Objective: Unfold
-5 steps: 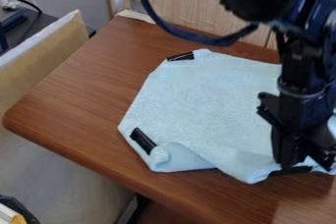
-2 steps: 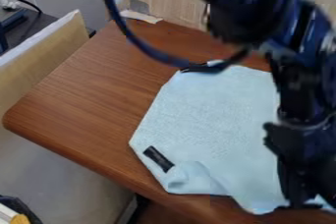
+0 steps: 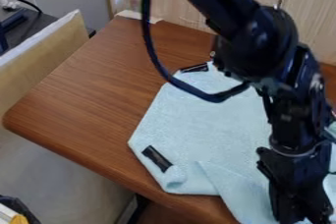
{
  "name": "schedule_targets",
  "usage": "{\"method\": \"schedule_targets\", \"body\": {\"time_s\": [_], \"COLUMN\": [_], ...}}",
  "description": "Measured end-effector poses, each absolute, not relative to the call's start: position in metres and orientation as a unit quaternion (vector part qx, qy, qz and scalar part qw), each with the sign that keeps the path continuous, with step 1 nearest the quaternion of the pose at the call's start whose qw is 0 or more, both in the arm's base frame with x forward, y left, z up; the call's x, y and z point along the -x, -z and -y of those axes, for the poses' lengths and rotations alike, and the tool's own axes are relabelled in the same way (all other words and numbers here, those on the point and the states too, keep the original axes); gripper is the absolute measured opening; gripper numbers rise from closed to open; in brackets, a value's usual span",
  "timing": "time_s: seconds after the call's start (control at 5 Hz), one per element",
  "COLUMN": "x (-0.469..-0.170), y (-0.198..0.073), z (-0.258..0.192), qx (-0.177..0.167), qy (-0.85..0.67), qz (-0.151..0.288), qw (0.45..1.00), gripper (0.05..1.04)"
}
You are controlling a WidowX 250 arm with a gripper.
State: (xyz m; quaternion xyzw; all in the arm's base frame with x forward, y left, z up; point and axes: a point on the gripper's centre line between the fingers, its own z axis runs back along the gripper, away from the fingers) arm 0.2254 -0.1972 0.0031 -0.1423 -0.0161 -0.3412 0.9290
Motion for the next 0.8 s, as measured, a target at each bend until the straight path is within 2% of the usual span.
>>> {"method": "schedule_targets", "body": {"time_s": [0.2,0.4,0.6,0.8], "x": [-0.225,-0.224,-0.225,-0.225], "y": [-0.006,-0.006,-0.013,-0.028], "z": [0.202,0.202,0.201,0.202], "qx": [0.139,0.138,0.138,0.143], "qy": [0.347,0.347,0.351,0.349], "qz": [0.014,0.012,0.018,0.028], "qw": [0.927,0.928,0.926,0.926], "gripper": [0.224,0.477,0.788,0.998]}}
